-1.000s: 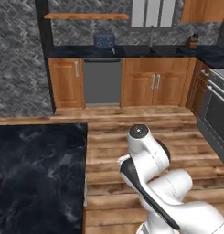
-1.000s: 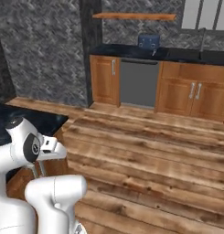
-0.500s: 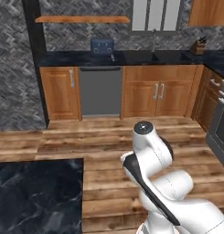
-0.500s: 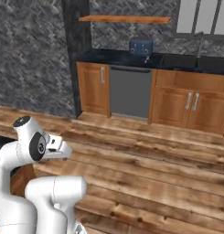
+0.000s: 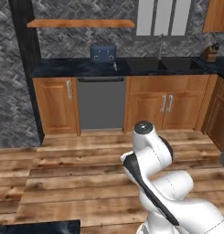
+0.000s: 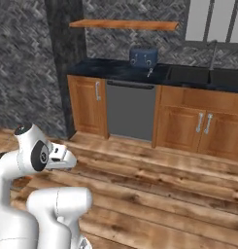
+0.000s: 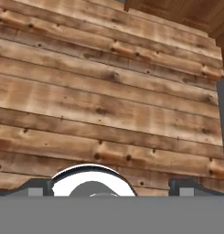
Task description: Organize the utensils by type. Pick up the wooden spoons from the counter and place them in the open cabinet. Then pick up the metallic utensils from the counter and place them in the open drawer.
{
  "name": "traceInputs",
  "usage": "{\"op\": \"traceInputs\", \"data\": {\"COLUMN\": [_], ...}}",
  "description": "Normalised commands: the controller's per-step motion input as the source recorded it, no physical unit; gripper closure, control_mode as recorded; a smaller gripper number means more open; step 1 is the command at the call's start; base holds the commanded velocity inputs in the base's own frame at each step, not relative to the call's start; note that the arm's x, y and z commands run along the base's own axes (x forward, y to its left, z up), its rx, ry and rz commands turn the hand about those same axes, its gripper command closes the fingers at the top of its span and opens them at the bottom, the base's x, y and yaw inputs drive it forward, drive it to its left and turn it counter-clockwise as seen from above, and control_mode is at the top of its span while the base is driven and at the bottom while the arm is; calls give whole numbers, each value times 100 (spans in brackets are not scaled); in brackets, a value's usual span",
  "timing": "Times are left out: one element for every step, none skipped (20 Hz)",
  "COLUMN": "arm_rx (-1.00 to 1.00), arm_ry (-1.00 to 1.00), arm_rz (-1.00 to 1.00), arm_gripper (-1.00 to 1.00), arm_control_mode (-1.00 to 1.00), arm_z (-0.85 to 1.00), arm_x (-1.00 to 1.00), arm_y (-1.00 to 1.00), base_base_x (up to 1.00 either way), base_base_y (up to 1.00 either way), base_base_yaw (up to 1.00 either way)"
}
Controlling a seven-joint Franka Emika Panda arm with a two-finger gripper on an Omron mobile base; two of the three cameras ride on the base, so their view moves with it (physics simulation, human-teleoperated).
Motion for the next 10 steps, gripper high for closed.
{"op": "traceInputs", "data": {"arm_rx": [0,0,0,0,0,0,0,0,0,0], "arm_ry": [0,0,0,0,0,0,0,0,0,0], "arm_rz": [0,0,0,0,0,0,0,0,0,0], "arm_gripper": [-100,-100,-100,-100,-100,-100,-100,-100,-100,-100], "arm_control_mode": [100,100,100,100,100,100,100,100,100,100], "arm_z": [0,0,0,0,0,0,0,0,0,0], "arm_x": [0,0,0,0,0,0,0,0,0,0], "arm_y": [0,0,0,0,0,0,0,0,0,0], "base_base_x": [100,100,100,100,100,100,100,100,100,100], "base_base_y": [-37,-37,-38,-38,-38,-38,-38,-38,-38,-38], "base_base_yaw": [0,0,0,0,0,0,0,0,0,0]}}
